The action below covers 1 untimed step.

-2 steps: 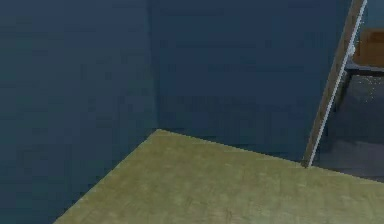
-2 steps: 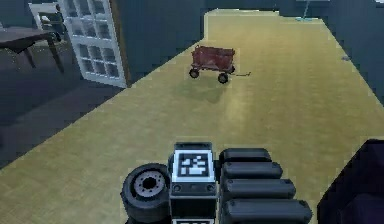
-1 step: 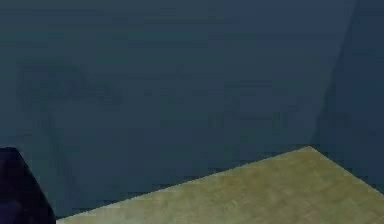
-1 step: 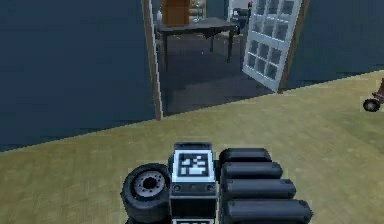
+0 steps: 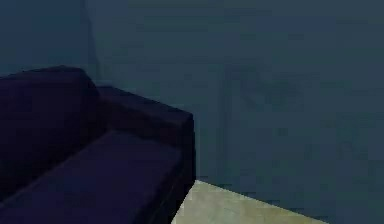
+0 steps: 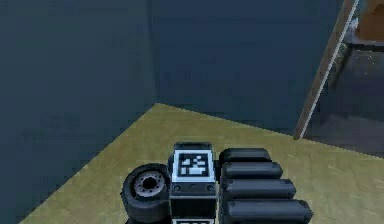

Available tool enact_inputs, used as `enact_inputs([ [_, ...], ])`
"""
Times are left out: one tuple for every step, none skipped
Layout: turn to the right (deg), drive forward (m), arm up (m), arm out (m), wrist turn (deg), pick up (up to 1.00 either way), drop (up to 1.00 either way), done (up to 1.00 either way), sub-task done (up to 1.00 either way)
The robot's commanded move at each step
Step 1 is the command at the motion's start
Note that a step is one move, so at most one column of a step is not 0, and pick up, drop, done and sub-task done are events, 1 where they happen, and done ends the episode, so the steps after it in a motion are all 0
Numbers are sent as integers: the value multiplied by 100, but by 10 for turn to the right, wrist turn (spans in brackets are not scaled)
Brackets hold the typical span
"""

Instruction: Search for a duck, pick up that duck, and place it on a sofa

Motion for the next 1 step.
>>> enact_inputs([
  [450, 0, 0, 0, 0, 0, 0, 0, 0],
])
